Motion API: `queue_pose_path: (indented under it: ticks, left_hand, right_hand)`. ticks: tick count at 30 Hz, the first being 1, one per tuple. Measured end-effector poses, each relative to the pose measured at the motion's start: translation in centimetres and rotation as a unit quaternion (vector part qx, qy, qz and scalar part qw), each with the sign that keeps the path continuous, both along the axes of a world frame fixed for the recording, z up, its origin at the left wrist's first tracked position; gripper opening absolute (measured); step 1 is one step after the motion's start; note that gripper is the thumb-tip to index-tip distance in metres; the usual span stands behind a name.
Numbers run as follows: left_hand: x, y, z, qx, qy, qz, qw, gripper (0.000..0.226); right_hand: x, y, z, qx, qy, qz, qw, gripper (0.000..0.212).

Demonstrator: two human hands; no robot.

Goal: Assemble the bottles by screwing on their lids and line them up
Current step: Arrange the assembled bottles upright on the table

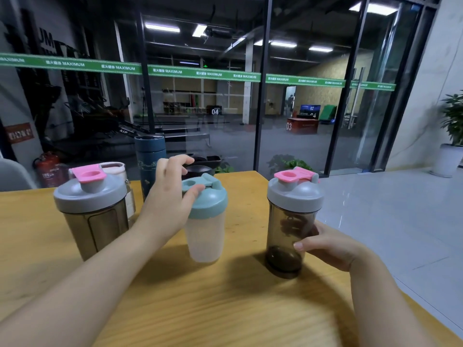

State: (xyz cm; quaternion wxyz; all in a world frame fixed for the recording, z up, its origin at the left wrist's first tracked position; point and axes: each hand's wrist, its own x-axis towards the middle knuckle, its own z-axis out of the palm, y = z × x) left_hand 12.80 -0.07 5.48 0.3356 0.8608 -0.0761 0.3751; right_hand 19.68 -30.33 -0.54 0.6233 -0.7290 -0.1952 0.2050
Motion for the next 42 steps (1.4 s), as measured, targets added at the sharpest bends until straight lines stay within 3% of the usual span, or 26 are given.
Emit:
queue_pose_path:
  ticks: [6,10,16,25,30,33,36,42]
  left_hand:
    - [-2.8,2.0,-1.1,0.003,-0.033,-0.013,0.999,0.044]
    - [-4.2,2.6,-1.2,0.002,-0.034,-0.017,0.999,0.047]
    - [-5.3,3.1,-1.1,0.027,-0.026,-0.017,0.999,0.05]
    - [-5.8,3.0,-1.3,0.056,-0.038,-0.032,0.997,0.051]
    - [-5.8,3.1,-1.5,0.074,-0.055,-0.019,0.996,0.047]
    - [-5.8,3.1,-1.6,0.079,-0.065,-0.011,0.995,0.047]
    - [-6.1,3.0,-1.4,0.077,-0.074,-0.017,0.994,0.046]
    - [-6.4,3.4,-1.2,0.102,-0.085,-0.026,0.991,0.048]
  right_hand:
    - [-0.4,-0.1,0.3,-0.018,-0.002,0.03,0.999,0.1]
    - [-0.8,-0.4,0.4,-0.028,-0.001,0.04,0.999,0.093]
    - [-0.8,-0.9,0.4,-0.023,0.016,0.053,0.998,0.109]
    - [-2.6,-0.3,1.5,-0.013,0.004,0.064,0.998,0.105]
    - [-3.8,-0.2,2.4,0.024,-0.077,-0.048,0.996,0.126]
    - [-4.6,0.4,3.6,0.035,-0.162,-0.142,0.976,0.133]
    - [-5.7,1.3,4.5,0.022,-0.263,-0.228,0.937,0.122]
    - [-7.8,4.0,7.1,-0.075,-0.42,-0.302,0.853,0.063]
